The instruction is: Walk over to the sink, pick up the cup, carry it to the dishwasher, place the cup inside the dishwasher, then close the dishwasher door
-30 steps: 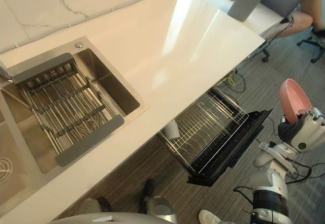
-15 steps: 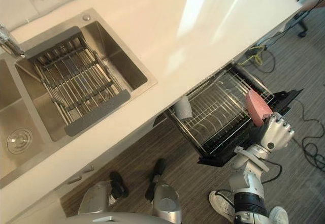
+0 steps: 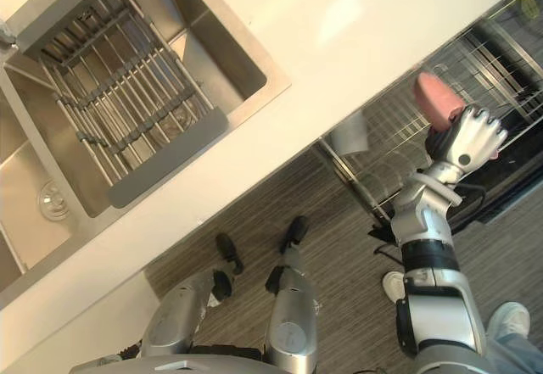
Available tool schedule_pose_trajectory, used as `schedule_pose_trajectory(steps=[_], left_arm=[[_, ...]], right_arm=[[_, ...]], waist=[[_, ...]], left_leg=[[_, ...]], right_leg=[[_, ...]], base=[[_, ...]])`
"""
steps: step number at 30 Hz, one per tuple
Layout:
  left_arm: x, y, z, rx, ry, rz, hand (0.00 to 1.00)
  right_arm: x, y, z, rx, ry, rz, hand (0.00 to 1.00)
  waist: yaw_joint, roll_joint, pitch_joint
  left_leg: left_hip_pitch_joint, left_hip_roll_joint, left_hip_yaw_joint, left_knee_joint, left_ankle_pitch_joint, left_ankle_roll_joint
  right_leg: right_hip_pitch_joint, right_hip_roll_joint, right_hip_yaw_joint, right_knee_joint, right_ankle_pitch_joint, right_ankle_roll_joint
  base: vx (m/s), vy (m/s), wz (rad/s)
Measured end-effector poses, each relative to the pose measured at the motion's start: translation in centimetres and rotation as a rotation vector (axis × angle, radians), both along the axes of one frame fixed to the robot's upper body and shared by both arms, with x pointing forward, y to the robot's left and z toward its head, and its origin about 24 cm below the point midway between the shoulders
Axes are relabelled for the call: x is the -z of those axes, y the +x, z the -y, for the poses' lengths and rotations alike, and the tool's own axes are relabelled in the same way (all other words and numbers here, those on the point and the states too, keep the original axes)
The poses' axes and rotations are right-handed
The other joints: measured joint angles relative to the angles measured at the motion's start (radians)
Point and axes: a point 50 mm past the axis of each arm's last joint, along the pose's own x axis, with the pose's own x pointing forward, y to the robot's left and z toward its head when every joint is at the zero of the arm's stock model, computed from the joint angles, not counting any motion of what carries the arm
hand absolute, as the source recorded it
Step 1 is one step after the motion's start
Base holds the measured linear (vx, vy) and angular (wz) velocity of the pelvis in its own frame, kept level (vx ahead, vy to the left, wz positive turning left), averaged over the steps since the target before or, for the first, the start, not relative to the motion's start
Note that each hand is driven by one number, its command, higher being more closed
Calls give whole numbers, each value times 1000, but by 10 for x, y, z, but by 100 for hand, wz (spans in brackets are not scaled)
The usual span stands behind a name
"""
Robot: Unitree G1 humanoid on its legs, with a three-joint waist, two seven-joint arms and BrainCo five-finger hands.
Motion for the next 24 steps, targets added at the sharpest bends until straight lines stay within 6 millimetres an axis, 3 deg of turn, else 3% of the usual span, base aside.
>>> schedule_pose_trajectory(steps=[2, 8, 14, 15, 20, 23, 24], left_arm=[[-2, 10, 1, 22, -1, 22, 0], [-4, 27, 5, 82, -13, 68, 0], [-3, 25, 5, 102, -10, 49, 0], [-3, 27, 6, 110, -10, 55, 0], [-3, 28, 8, 115, -18, 66, 0], [-2, 26, 12, 130, -23, 55, 0], [-2, 26, 13, 130, -24, 58, 0]], right_arm=[[-6, 10, -1, 5, -5, -38, 100], [-13, 7, 23, 107, 41, -74, 100], [2, 2, 41, 149, 228, -132, 100], [6, 2, 44, 154, 266, -144, 0], [13, -1, 49, 142, 394, -126, 0], [29, -1, 52, 65, 690, -18, 0], [31, -1, 51, 47, 716, -7, 0]], waist=[[7, 4, 2], [18, 25, 11], [21, 30, 14], [22, 32, 14], [19, 61, 26], [22, 63, 25], [22, 63, 25]], left_leg=[[-27, -13, -32, -1, 7, 4], [-70, -38, -68, -14, 23, 17], [-90, -57, -80, -23, 30, 20], [-92, -60, -80, -24, 30, 20], [-105, -62, -82, -20, 27, 12], [-104, -62, -109, -20, 29, 9], [-103, -62, -111, -20, 29, 9]], right_leg=[[-31, -5, 8, 0, 11, 1], [-71, -23, 2, 0, 25, 6], [-98, -38, 10, 1, 35, 8], [-99, -40, 10, 1, 35, 7], [-110, -41, 14, 1, 32, 6], [-112, -38, 19, 1, 33, 4], [-111, -38, 20, 1, 33, 4]], base=[[23, 58, -4], [10, 54, 9], [8, 34, 1], [0, 0, 0], [0, 0, 0], [38, -20, -6], [44, -10, -3]])
